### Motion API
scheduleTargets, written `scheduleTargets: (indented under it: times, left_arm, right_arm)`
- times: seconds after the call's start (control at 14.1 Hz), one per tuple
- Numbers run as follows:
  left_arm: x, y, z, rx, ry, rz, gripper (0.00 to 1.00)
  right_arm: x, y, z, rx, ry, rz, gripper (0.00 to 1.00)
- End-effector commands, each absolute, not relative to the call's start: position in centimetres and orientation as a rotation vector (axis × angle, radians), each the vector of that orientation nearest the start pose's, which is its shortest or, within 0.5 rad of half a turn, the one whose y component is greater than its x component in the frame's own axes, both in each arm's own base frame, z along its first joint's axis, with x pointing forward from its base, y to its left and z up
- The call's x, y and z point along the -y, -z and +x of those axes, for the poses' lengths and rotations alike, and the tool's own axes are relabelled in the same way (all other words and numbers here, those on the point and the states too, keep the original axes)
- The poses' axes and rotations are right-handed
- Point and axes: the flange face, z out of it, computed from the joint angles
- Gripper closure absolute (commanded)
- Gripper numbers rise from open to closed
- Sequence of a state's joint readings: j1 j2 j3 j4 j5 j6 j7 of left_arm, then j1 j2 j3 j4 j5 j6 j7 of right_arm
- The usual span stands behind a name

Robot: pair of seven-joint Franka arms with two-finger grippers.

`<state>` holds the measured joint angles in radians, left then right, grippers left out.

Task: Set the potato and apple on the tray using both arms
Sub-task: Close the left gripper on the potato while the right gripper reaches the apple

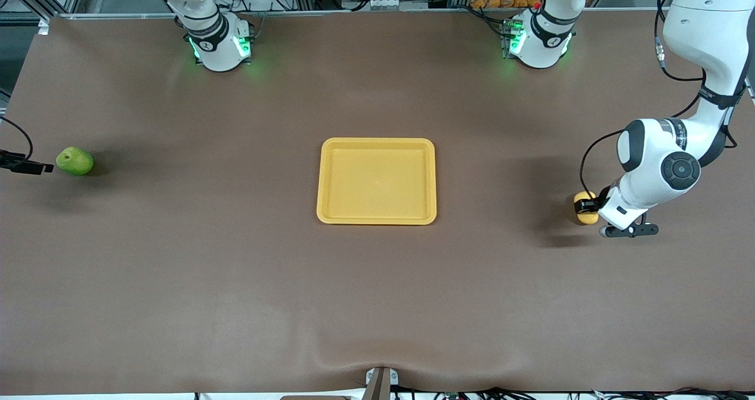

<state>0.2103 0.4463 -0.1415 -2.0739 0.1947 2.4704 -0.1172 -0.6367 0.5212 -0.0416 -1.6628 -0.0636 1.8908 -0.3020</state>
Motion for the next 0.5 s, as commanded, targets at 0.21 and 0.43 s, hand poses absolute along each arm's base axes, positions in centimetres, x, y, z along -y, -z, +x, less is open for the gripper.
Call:
scheduleTargets:
  times: [0.21, 0.43]
  left_arm:
    - [-4.2, -20.6, 58.4, 0.047, -0.054, -3.073, 0.74]
    - [-3.0, -21.9, 58.6, 0.007, -0.037, -3.07, 0.8]
  right_arm:
    - [40.3, -25.8, 48.2, -0.464, -0.414, -2.99, 0.0]
    - [40.4, -24.1, 46.9, -0.444, -0.409, -2.987, 0.0]
